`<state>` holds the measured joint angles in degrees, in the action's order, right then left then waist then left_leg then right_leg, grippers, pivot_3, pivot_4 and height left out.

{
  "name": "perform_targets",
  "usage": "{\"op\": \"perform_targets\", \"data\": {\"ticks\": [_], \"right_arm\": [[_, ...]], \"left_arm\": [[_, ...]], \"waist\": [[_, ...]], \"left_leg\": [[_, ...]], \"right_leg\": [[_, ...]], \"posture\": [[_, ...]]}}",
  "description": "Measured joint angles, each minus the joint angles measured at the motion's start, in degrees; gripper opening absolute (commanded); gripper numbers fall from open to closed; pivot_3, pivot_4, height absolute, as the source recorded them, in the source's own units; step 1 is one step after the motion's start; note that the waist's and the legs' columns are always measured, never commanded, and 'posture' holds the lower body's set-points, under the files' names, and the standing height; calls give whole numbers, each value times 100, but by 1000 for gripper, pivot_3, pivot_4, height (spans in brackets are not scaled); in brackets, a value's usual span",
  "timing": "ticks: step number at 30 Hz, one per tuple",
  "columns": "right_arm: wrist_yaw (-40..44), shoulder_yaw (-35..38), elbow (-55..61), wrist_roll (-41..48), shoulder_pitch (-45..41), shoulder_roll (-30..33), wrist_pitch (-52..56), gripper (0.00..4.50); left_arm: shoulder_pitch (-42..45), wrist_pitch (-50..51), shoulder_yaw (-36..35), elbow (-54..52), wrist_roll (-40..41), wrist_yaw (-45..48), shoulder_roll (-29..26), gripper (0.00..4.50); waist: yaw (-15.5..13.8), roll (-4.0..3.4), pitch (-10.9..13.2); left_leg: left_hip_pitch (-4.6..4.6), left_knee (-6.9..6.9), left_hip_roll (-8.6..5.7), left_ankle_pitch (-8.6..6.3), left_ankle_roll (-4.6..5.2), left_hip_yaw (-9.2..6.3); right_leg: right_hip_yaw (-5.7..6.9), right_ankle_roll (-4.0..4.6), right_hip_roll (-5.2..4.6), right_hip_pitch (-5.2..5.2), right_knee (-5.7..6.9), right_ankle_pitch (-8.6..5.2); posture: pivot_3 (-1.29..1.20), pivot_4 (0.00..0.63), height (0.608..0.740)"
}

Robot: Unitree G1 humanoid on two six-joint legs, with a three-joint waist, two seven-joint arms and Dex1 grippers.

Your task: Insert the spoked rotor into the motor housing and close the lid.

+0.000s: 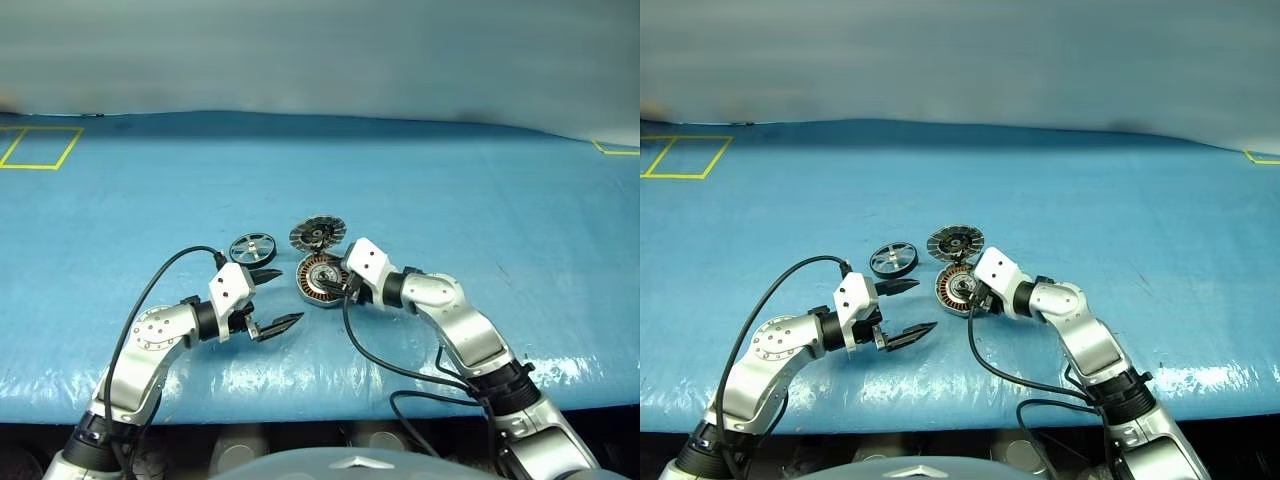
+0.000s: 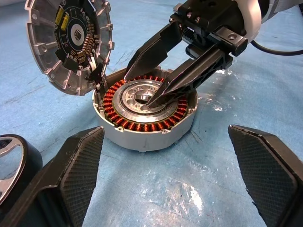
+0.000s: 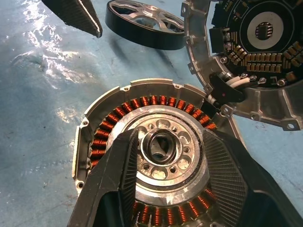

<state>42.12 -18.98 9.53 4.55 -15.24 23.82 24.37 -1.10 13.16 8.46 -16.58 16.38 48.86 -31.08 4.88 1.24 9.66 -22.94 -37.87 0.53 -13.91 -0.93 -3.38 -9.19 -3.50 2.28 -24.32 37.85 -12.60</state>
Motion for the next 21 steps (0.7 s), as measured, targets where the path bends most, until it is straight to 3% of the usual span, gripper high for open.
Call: {"op": "perform_targets", "data": {"ticks": [4,5,7,12,21], "right_arm": [[146,71,131,277,75,-19,114,2299],[158,138,204,361,75,-61,128,2126],[120,226,299,470,56,-161,121,1665],[-88,213,161,304,35,-191,-14,28],[-176,123,-115,171,64,-280,-43,28]], "left_arm": [[1,-1,0,3,0,1,8,4500],[2,-2,0,4,1,2,11,4500],[4,-2,1,6,0,3,18,4500],[13,-5,5,16,0,6,46,4500],[12,-29,6,17,-20,1,52,4500]], "waist": [[3,-1,1],[4,-1,1],[5,-1,1],[0,-1,1],[2,-1,1]], "left_leg": [[-1,-1,0,0,0,0],[-1,-1,1,0,0,0],[0,0,1,0,0,-1],[-2,0,-1,0,0,0],[-2,0,0,0,0,0]], "right_leg": [[0,0,0,-1,1,0],[0,-1,0,-1,1,0],[1,-1,1,-1,1,0],[0,0,-1,-2,-1,0],[0,0,0,-2,0,0]], "posture": [[0,150,740],[0,150,740],[0,150,740],[0,150,740],[0,150,740]]}}
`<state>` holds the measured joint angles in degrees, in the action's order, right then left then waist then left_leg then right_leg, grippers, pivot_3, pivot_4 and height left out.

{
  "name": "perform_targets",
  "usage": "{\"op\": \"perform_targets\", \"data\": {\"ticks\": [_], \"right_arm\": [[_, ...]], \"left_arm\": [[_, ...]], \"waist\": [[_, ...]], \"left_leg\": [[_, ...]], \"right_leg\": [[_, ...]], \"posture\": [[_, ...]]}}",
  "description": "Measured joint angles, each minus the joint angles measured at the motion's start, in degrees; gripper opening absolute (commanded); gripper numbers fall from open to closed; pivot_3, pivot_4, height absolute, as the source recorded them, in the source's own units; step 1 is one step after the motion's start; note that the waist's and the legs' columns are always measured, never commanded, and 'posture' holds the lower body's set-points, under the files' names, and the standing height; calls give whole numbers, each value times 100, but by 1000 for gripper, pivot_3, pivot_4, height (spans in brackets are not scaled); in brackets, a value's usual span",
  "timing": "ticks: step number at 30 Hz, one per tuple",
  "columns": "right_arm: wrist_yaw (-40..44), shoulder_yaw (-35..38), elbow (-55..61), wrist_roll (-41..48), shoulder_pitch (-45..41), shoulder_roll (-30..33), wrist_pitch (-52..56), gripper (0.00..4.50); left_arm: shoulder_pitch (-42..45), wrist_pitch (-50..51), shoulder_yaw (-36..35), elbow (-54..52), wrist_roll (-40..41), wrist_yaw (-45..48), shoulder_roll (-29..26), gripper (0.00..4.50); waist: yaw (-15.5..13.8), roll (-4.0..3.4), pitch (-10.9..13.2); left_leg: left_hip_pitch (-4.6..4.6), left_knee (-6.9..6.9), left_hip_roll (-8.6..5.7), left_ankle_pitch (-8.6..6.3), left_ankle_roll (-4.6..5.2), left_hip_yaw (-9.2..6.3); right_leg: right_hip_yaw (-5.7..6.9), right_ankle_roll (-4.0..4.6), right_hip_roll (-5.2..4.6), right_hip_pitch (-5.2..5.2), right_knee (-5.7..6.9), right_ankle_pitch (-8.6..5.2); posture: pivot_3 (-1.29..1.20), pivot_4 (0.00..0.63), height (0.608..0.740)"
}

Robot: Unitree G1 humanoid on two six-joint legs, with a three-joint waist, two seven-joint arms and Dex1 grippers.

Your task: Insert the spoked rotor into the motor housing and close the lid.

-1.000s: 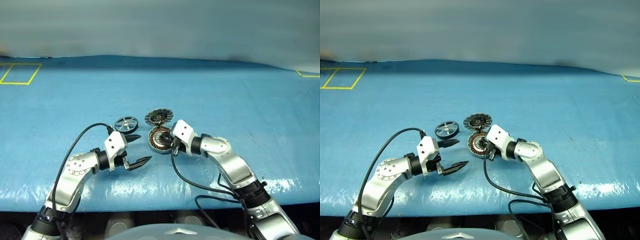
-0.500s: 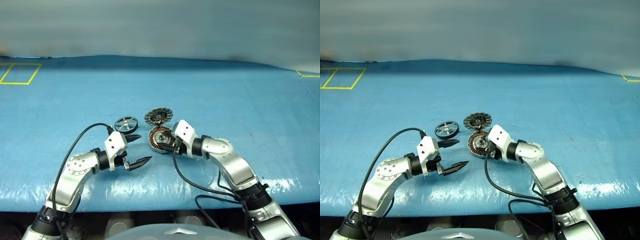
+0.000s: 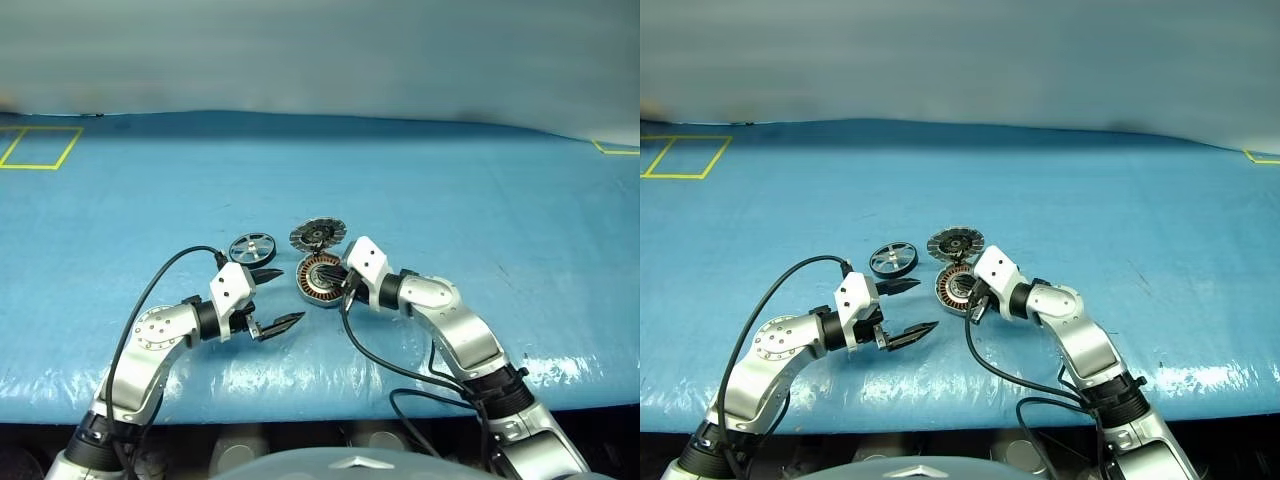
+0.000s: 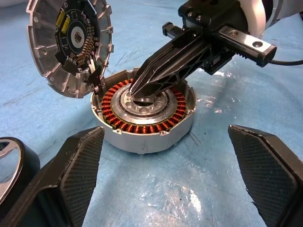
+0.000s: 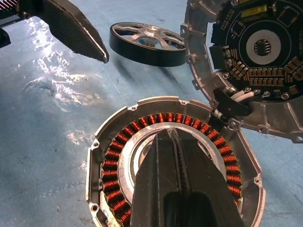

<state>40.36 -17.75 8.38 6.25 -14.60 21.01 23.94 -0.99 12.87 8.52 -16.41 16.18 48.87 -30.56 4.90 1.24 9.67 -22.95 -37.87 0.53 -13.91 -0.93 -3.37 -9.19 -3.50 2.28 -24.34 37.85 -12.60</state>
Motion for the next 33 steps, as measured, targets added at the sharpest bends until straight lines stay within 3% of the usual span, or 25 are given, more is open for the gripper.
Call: {"op": "perform_targets", "data": {"ticks": [11,17,22,33], "right_arm": [[-85,-225,-122,-417,-29,69,-333,28],[-207,-655,-166,-1117,-92,178,-756,28],[-285,-696,-254,-1272,-34,70,-865,28],[-507,-715,-396,-1485,-23,-234,-900,28]], "left_arm": [[-5,-3,0,1,-35,1,-3,4500],[-4,-3,0,5,-36,5,-1,4500],[-1,-3,6,11,-37,9,1,4500],[9,-7,79,46,-42,44,14,4500]], "waist": [[13,2,-3],[52,13,-15],[78,30,-25],[186,53,-47]], "left_leg": [[13,-1,1,0,0,0],[52,1,5,-1,-1,1],[110,11,14,-4,-7,13],[126,41,26,-8,-13,25]], "right_leg": [[0,0,1,11,1,0],[0,8,2,43,0,-5],[-1,14,-2,84,0,-10],[0,25,-1,79,-1,-16]], "posture": [[0,150,740],[0,150,740],[0,150,740],[0,150,740]]}}
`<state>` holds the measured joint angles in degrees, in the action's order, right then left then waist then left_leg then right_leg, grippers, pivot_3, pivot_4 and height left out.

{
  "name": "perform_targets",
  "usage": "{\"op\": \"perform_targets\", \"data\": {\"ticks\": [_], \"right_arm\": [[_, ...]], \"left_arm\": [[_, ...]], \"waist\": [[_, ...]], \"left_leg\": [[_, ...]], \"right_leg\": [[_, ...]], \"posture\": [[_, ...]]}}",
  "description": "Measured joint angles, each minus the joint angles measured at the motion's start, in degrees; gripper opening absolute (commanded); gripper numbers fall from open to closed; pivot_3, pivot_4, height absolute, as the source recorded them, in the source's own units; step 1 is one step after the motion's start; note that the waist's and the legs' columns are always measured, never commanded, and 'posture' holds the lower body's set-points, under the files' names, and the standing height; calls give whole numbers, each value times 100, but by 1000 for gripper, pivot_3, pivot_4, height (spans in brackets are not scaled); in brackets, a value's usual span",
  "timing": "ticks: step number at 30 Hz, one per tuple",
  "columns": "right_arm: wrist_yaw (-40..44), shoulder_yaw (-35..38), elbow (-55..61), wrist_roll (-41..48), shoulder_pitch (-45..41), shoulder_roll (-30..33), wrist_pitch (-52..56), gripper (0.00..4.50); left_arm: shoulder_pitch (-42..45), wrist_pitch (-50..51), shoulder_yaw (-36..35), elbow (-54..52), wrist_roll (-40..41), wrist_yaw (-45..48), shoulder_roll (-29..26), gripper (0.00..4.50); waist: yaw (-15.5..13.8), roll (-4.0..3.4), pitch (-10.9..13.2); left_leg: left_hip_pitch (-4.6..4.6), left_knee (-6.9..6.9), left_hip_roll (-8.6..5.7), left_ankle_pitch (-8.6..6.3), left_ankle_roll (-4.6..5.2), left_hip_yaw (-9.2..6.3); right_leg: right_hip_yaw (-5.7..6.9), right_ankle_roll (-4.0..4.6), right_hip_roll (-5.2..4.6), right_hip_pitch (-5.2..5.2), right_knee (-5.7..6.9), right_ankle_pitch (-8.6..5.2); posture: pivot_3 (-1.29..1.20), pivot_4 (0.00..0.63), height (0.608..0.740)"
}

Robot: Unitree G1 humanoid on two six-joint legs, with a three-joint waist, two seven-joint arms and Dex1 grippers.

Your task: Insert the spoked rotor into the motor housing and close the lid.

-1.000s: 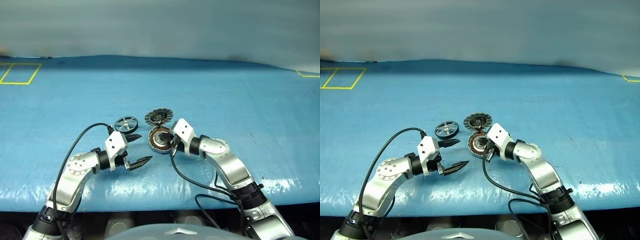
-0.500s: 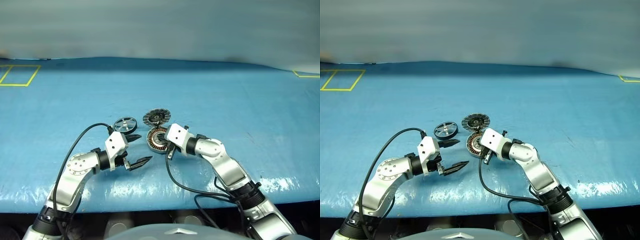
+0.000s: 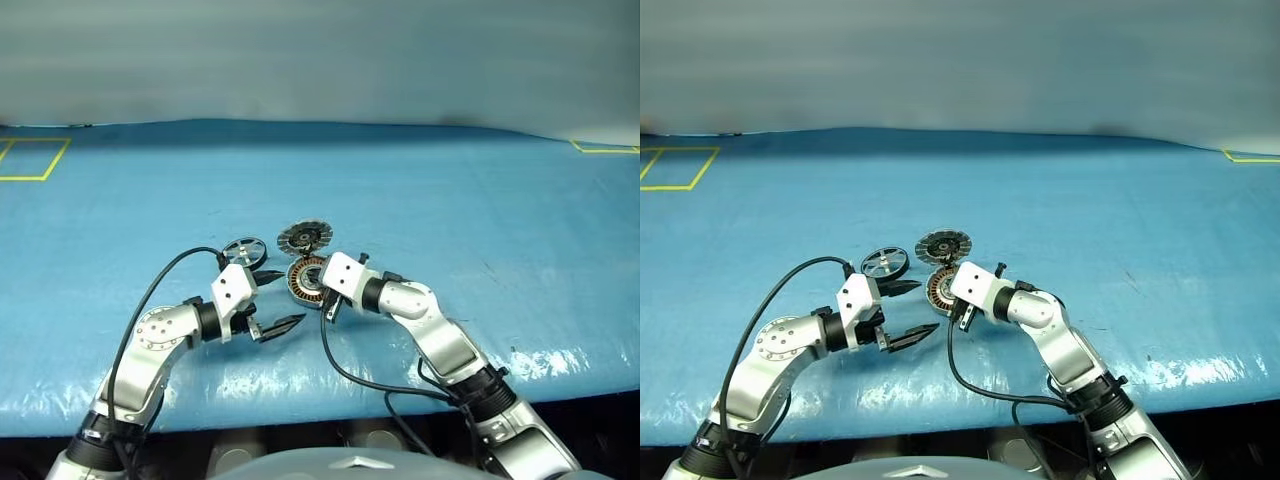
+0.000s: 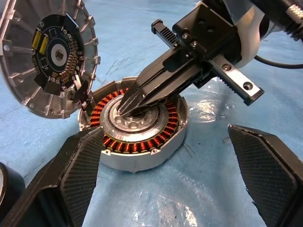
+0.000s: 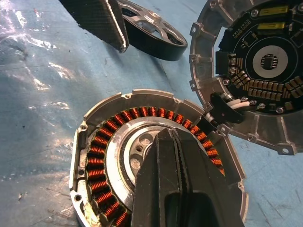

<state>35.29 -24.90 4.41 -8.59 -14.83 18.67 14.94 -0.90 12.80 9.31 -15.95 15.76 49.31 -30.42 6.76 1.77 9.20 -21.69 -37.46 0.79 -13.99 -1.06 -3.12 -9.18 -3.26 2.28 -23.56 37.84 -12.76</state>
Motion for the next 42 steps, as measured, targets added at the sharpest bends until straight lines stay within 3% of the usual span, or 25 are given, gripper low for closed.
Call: {"op": "perform_targets", "data": {"ticks": [8,17,25,32,42], "right_arm": [[-91,-166,-44,-266,-24,-51,-158,28],[-782,-276,-390,-838,-213,-223,-264,28],[-86,-155,45,-482,4,0,-177,28],[-1,367,124,339,234,-347,75,28],[-3,533,86,631,204,-385,222,28]], "left_arm": [[19,-5,23,1,-4,5,-5,4500],[24,-54,23,5,-5,-4,-5,4500],[28,-64,22,15,-3,-9,-5,4500],[128,-64,-6,46,48,-38,-2,4500],[151,-67,-13,104,61,-47,-6,4500]], "waist": [[40,3,-2],[39,6,-4],[-9,20,-16],[-33,15,-10],[-59,3,7]], "left_leg": [[13,1,38,-1,-2,30],[20,-1,53,-4,-7,47],[7,10,35,-38,10,51],[-3,38,36,-66,-4,36],[-6,31,33,-66,-5,30]], "right_leg": [[1,1,0,-10,-2,0],[8,1,-7,-24,-11,-1],[39,-1,-63,-16,-26,-4],[63,9,-44,-32,-28,-30],[71,20,-46,-29,-28,-38]], "posture": [[0,150,740],[0,150,740],[0,150,740],[0,150,740],[0,150,740]]}}
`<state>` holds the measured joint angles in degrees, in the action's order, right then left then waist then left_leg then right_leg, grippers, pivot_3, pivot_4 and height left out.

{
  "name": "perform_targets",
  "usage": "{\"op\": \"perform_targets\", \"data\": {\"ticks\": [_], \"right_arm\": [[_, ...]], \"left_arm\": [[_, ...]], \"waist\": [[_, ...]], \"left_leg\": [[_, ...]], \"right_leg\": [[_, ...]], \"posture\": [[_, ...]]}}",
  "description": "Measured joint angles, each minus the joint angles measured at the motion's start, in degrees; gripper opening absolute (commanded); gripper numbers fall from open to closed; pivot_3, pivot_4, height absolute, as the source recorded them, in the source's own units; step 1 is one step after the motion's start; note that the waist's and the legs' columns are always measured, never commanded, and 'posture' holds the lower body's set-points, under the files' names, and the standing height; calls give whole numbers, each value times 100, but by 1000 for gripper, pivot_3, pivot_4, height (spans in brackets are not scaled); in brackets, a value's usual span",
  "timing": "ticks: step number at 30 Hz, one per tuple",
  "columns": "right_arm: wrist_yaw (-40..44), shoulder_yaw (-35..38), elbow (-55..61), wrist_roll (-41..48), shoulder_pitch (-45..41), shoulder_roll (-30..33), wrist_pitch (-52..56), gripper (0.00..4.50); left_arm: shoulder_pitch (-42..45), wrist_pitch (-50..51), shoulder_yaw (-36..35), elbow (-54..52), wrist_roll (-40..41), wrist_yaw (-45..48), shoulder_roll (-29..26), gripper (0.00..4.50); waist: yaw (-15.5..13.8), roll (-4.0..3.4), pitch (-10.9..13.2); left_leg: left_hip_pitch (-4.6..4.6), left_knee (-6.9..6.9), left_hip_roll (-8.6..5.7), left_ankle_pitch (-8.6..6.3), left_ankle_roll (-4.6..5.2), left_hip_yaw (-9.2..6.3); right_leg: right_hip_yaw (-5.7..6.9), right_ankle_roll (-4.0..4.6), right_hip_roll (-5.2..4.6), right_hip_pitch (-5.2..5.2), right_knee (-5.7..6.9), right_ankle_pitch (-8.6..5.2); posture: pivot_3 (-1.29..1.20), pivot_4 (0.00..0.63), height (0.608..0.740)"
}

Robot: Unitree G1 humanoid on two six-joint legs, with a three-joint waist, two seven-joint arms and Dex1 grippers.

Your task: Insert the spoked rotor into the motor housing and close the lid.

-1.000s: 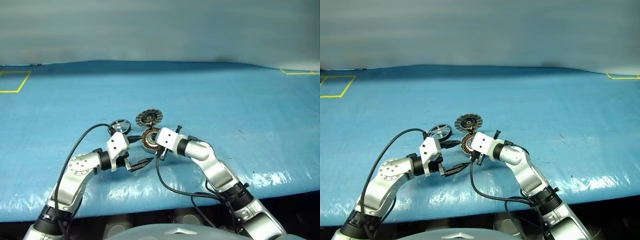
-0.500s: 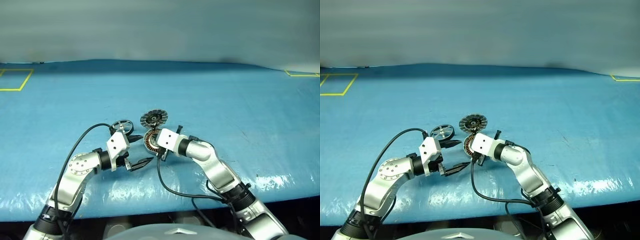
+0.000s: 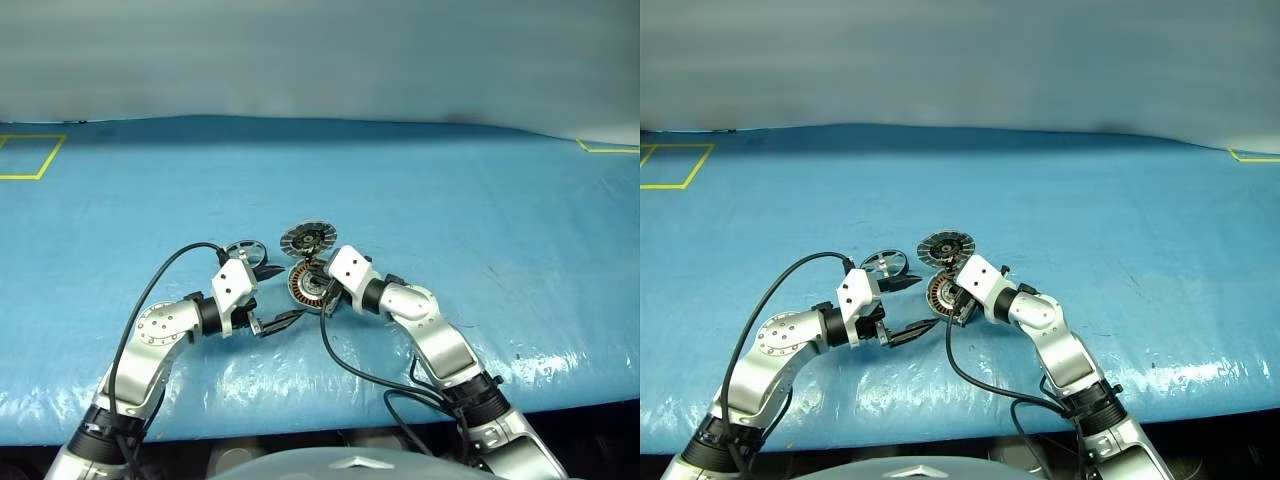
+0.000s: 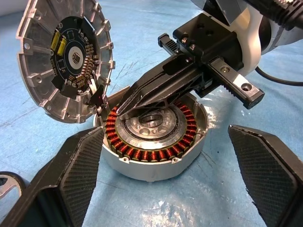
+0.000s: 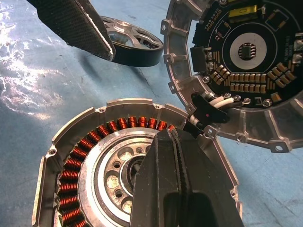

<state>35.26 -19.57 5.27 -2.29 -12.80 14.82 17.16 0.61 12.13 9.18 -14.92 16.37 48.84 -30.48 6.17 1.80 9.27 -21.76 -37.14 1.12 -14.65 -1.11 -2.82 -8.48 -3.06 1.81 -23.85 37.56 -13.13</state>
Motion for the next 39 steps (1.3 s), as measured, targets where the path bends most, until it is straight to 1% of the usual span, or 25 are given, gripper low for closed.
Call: {"op": "perform_targets", "data": {"ticks": [4,13,16,20,26,32,36,39], "right_arm": [[216,194,166,611,27,-170,328,28],[666,165,423,1116,66,3,683,28],[664,90,435,1088,71,82,700,28],[456,-44,278,744,49,164,513,28],[510,-125,263,685,13,287,458,28],[308,-253,162,463,-42,238,397,28],[280,-287,161,414,-47,259,352,28],[464,-188,230,715,54,214,456,28]], "left_arm": [[0,0,1,1,-1,-1,1,4500],[-1,-7,2,3,-5,-5,1,4500],[-8,-11,4,3,-18,-5,0,4500],[-10,-14,16,4,-55,-6,-1,4500],[-10,-15,17,4,-64,-5,-1,4500],[-9,-17,18,4,-69,-6,0,4500],[-10,-19,18,4,-72,-7,0,4500],[-10,-20,18,5,-74,-6,0,4500]], "waist": [[2,-8,13],[-28,-13,18],[-32,-13,18],[-46,-13,18],[-86,-12,18],[-91,-10,16],[-95,-10,15],[-93,-10,15]], "left_leg": [[-6,1,1,0,0,-2],[-8,2,0,0,0,-8],[-8,2,-2,0,0,-8],[-8,2,-8,0,0,-8],[-8,2,-10,0,0,-8],[0,-1,-10,0,0,-10],[3,-10,-16,0,0,-10],[2,-9,-18,0,1,-10]], "right_leg": [[2,-2,2,-4,0,1],[9,-7,-1,-5,0,0],[9,-7,-1,-4,0,-1],[10,-6,-1,-4,0,-1],[11,-8,-3,-3,0,-1],[13,-5,-3,5,4,-4],[12,-4,-9,11,4,-5],[12,-5,-11,10,4,-4]], "posture": [[0,150,740],[0,150,740],[0,150,740],[0,150,740],[0,150,740],[0,150,740],[0,150,740],[0,150,740]]}}
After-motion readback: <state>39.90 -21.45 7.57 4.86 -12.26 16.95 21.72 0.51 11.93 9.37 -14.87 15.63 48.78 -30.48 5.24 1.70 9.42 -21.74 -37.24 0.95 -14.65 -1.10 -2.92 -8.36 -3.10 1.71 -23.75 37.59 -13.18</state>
